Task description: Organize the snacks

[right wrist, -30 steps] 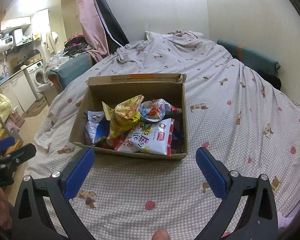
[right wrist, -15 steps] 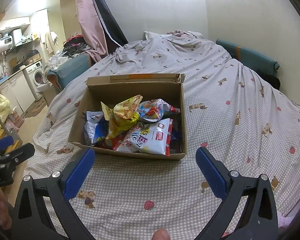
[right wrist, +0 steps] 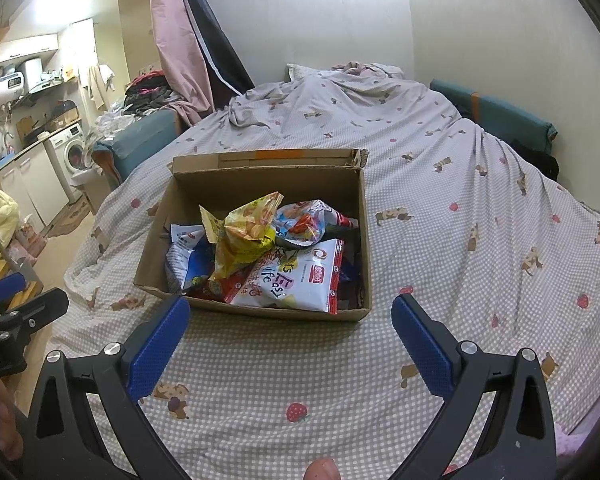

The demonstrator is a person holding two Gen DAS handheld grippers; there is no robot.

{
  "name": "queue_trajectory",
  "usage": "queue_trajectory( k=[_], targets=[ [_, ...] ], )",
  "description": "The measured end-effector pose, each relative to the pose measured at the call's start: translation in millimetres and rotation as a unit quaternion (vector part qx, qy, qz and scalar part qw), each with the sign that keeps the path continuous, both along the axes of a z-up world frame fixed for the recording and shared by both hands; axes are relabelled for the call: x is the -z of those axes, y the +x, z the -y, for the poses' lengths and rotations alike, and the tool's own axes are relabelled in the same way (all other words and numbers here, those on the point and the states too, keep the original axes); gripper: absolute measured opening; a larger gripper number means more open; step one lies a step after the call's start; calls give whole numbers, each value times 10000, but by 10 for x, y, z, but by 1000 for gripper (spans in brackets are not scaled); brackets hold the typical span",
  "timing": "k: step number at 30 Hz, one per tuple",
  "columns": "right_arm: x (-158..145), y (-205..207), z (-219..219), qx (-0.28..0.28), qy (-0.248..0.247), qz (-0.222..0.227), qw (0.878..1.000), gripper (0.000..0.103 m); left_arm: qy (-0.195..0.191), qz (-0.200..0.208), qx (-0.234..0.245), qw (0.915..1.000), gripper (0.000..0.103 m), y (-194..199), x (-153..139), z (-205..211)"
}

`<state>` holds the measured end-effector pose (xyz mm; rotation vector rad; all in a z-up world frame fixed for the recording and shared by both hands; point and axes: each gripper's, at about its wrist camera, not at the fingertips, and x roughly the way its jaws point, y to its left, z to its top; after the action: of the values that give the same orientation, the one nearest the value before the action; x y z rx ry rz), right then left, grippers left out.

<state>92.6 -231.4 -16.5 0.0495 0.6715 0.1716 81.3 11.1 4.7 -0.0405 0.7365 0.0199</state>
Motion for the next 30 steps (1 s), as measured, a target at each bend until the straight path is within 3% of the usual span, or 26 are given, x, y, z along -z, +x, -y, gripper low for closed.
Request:
queue_trajectory(
  k=[30],
  targets=[
    [-14, 4, -32, 9, -42, -25, 10000, 103, -50, -53, -55, 10000, 103, 27, 11, -33]
  ],
)
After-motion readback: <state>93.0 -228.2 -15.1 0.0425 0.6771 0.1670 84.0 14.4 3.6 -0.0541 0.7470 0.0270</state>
